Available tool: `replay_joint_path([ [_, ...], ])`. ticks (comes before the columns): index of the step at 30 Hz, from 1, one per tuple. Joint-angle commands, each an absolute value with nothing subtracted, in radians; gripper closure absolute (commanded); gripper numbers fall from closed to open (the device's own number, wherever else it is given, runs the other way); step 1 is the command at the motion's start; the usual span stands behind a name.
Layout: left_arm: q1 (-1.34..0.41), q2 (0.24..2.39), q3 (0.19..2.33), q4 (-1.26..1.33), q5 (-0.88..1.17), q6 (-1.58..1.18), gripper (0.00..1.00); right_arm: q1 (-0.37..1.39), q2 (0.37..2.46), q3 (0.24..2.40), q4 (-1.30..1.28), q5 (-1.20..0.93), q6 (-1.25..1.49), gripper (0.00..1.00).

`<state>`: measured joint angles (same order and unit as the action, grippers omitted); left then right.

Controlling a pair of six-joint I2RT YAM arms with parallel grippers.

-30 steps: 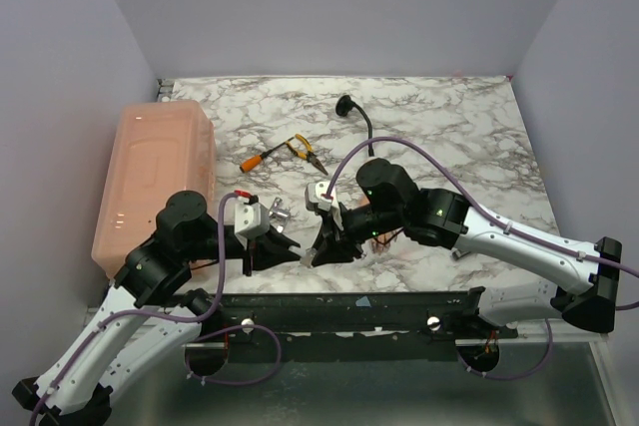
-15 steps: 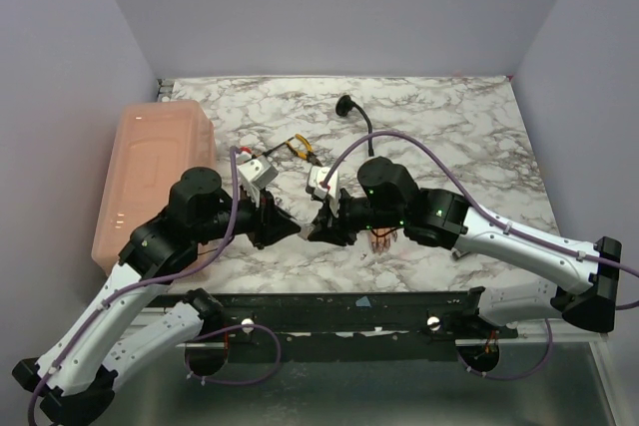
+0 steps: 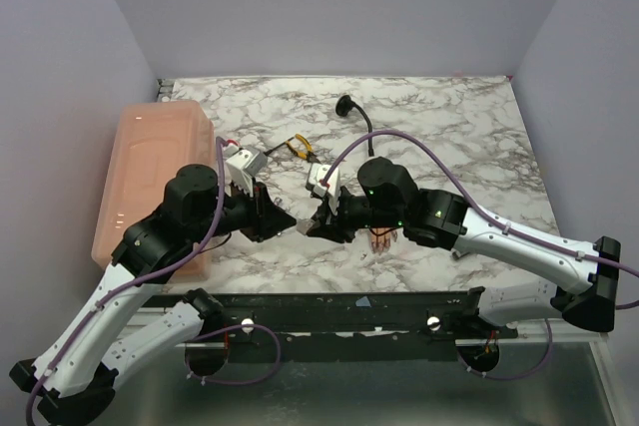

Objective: Paint the nails

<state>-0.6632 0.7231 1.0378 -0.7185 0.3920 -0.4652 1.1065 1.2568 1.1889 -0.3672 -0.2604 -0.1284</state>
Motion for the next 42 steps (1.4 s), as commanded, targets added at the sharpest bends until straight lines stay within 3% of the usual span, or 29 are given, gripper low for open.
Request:
replay_joint_path([
  [1,-0.669,0.723,1.079,-0.777,0.322,-0.532,1.00,1.107,1.263,1.176,-0.360,-0.210,-0.127,1.00],
  [42,-0.668,0.681,1.136,-0.811,0.218,-0.492,1.00,1.110,1.267,1.155,-0.368,-0.218,-0.123,1.00],
])
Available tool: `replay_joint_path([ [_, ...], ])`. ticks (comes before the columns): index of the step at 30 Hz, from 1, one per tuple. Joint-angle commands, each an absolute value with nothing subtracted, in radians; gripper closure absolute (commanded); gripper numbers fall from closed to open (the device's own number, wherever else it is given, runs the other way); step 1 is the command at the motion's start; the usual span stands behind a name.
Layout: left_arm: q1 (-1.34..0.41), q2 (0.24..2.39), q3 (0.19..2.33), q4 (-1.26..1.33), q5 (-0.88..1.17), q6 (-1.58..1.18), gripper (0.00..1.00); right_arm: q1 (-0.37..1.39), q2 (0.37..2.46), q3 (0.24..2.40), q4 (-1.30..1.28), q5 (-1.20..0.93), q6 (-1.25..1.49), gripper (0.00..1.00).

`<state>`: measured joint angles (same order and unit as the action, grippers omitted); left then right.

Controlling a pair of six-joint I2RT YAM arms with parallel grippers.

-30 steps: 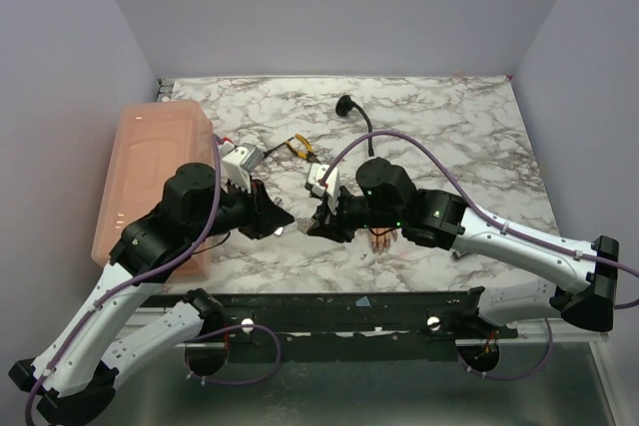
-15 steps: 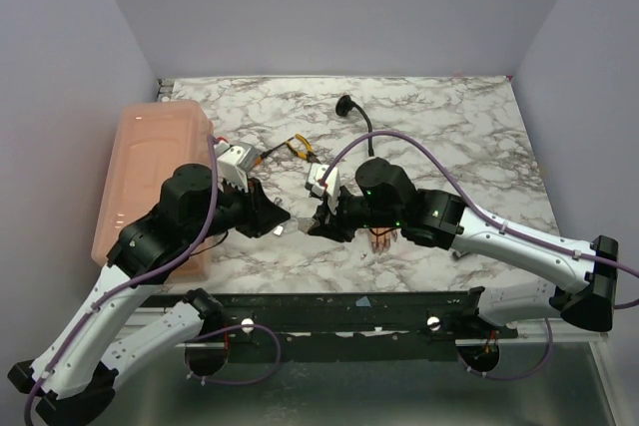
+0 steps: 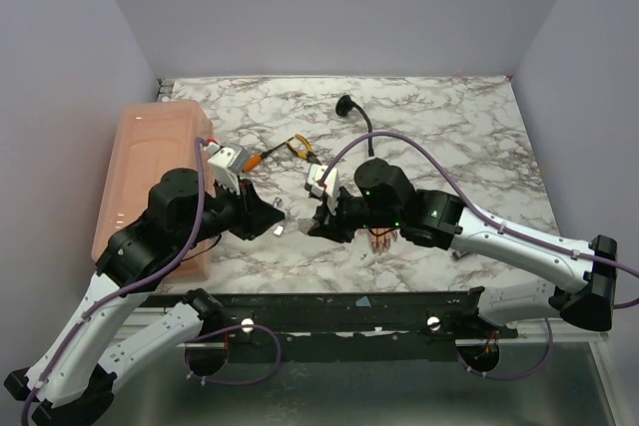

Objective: Paint the nails

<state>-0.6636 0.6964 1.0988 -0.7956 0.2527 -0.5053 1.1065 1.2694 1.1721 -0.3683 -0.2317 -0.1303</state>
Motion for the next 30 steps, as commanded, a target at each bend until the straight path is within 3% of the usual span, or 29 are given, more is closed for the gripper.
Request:
replay_joint_path([
  [1,-0.669,0.679,1.137,-0.814,0.212,-0.491,1.00,1.110,1.262,1.148,-0.360,-0.206,-0.118,1.00],
  [8,-0.669,0.650,1.098,-0.779,0.238,-0.479,1.00,1.109,1.180,1.071,-0.279,-0.009,-0.081,1.00],
  [16,-0.669,0.636,0.991,-0.691,0.271,-0.478,1.00,1.106,1.038,0.970,-0.183,0.354,-0.042,1.00],
  [30,-0.670,0.676,0.837,-0.533,0.328,-0.481,1.00,1.084,0.810,0.839,-0.153,0.655,-0.003,1.00],
])
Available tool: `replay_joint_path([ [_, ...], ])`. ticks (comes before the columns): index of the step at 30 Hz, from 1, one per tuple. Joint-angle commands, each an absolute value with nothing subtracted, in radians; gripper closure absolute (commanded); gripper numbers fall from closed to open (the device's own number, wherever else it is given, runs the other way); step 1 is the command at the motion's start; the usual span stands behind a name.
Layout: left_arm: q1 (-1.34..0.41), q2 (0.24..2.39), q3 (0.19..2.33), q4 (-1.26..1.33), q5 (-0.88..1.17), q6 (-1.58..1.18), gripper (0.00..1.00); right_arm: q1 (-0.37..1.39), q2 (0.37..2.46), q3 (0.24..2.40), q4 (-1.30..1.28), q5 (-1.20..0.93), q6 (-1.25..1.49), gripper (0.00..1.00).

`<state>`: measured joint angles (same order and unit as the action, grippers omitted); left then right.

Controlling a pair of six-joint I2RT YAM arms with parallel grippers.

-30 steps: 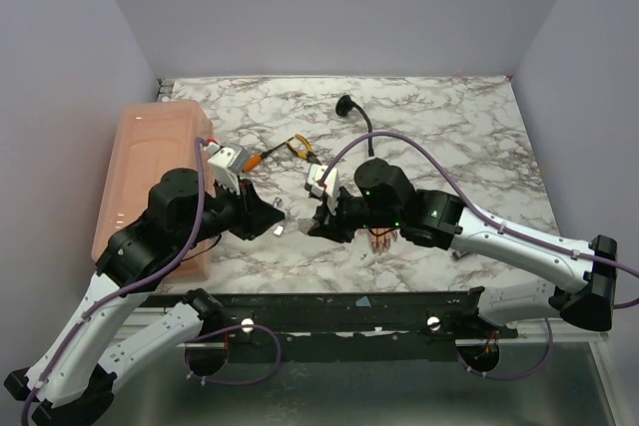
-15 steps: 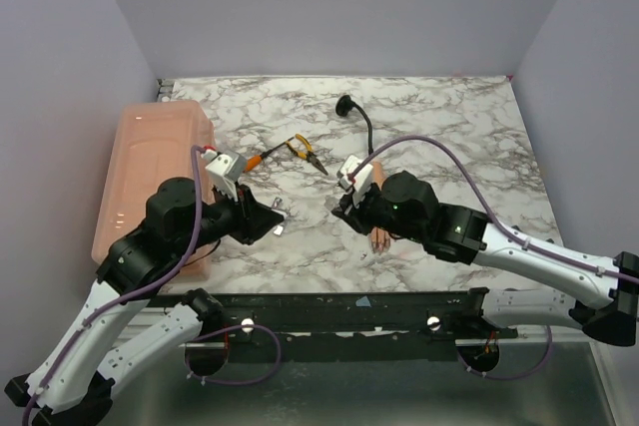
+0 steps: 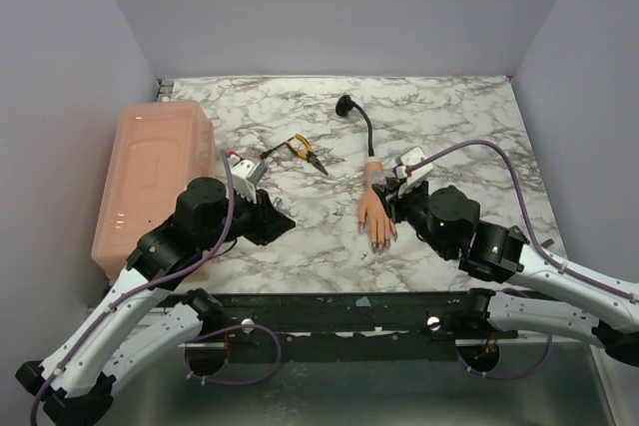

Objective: Paint the nails

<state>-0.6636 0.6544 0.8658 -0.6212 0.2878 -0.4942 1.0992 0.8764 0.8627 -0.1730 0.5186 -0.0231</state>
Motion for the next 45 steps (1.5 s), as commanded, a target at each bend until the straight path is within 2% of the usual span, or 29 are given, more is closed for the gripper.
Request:
replay_joint_path([
  [1,-0.669,0.684,0.829,-0.521,0.330,-0.479,1.00,1.080,0.794,0.833,-0.155,0.665,-0.002,1.00],
  [13,-0.672,0.769,0.776,-0.397,0.387,-0.486,1.00,1.077,0.599,0.794,-0.198,0.803,-0.003,1.00],
  [18,-0.681,0.805,0.781,-0.370,0.392,-0.488,1.00,1.076,0.600,0.773,-0.212,0.847,-0.006,1.00],
  [25,-0.761,0.880,0.811,-0.323,0.365,-0.495,1.00,1.076,0.517,0.713,-0.192,0.940,0.044,1.00],
  [33,-0.870,0.980,0.853,-0.316,0.296,-0.466,1.00,1.076,0.462,0.675,-0.195,0.956,0.051,1.00],
  [45,-0.936,1.147,0.814,-0.124,0.167,-0.507,1.00,1.076,0.438,0.666,-0.198,0.893,0.057,1.00],
])
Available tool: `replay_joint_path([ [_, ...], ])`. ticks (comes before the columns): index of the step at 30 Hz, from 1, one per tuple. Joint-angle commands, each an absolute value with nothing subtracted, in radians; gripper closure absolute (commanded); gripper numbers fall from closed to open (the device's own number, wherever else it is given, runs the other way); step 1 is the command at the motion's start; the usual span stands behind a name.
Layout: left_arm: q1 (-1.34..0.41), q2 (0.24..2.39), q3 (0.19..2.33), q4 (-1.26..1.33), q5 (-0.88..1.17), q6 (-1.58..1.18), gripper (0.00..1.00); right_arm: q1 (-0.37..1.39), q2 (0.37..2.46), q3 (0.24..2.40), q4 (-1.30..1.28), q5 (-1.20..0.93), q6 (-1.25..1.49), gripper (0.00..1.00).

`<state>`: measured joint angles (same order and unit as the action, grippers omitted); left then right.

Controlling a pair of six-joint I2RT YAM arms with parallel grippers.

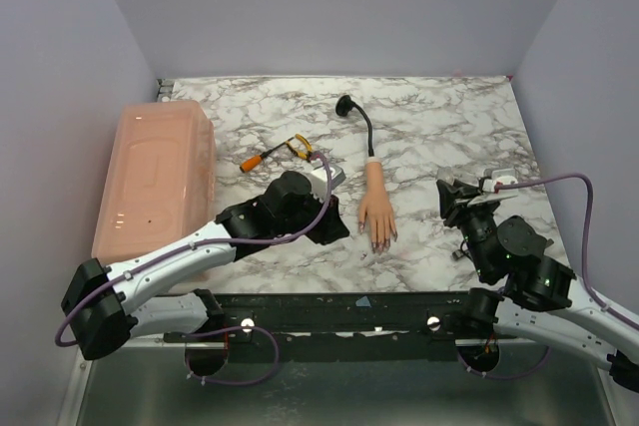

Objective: Paint the nails

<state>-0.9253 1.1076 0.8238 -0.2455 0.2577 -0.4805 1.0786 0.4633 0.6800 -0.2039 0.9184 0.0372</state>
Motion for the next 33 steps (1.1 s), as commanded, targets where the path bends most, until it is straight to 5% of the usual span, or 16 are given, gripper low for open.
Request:
replay_joint_path([
  [1,-0.936,1.159,0.807,-0.103,0.152,-0.514,1.00,1.076,0.437,0.664,-0.199,0.885,0.057,1.00],
  [33,-0.936,1.555,0.785,0.182,-0.066,-0.683,1.00,1.075,0.455,0.653,-0.206,0.832,0.067,1.00],
])
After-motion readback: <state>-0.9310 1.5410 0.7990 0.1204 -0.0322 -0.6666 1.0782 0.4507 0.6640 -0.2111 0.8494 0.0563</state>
